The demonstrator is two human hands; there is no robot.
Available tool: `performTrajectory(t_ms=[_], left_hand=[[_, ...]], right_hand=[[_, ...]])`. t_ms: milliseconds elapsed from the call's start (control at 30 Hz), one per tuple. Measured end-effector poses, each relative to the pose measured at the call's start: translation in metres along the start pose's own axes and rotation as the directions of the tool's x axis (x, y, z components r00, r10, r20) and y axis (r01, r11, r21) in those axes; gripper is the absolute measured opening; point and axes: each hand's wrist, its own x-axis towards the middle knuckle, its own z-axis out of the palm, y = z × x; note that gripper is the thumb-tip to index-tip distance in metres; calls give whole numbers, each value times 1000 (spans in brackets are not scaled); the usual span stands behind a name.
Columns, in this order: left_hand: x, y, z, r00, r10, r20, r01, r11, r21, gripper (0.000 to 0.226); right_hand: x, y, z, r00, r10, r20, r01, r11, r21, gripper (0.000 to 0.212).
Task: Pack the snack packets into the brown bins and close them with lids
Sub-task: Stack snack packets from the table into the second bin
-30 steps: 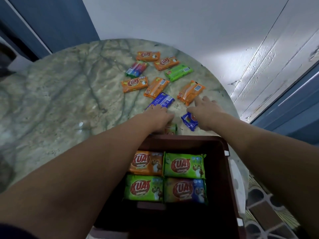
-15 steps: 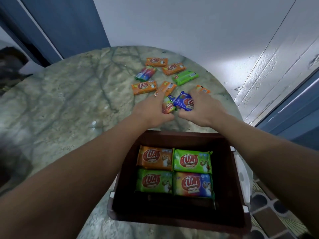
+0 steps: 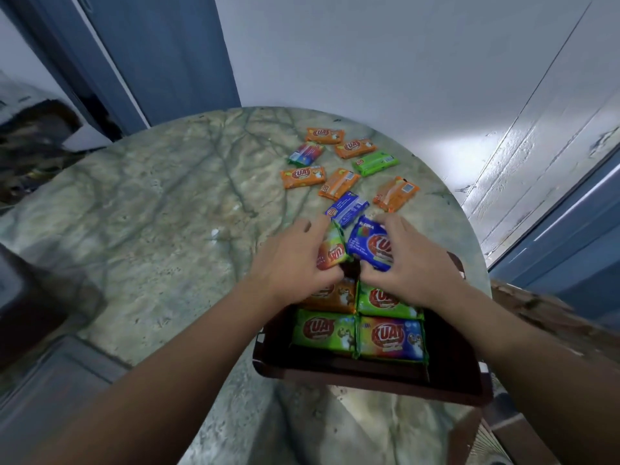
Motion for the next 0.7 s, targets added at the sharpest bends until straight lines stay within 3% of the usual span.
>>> performTrajectory(t_ms=[200, 300, 467, 700], left_hand=[[-38, -1, 14, 963, 175, 203, -191, 980, 62, 75], [-48, 2, 21, 940, 192, 281, -179, 981, -69, 78], [-58, 5, 34, 916, 228, 329, -278, 954, 113, 83], [-59, 3, 39, 918, 258, 301, -328, 920, 213, 77]], right_hand=[[-34, 5, 3, 963, -60, 263, 77, 996, -53, 81], [-46, 8, 7, 929, -78, 362, 138, 980, -141, 80], [-64, 19, 13, 908, -56, 416, 159, 963, -216, 84], [-65, 22, 21, 897, -44, 441, 175, 950, -260, 88]])
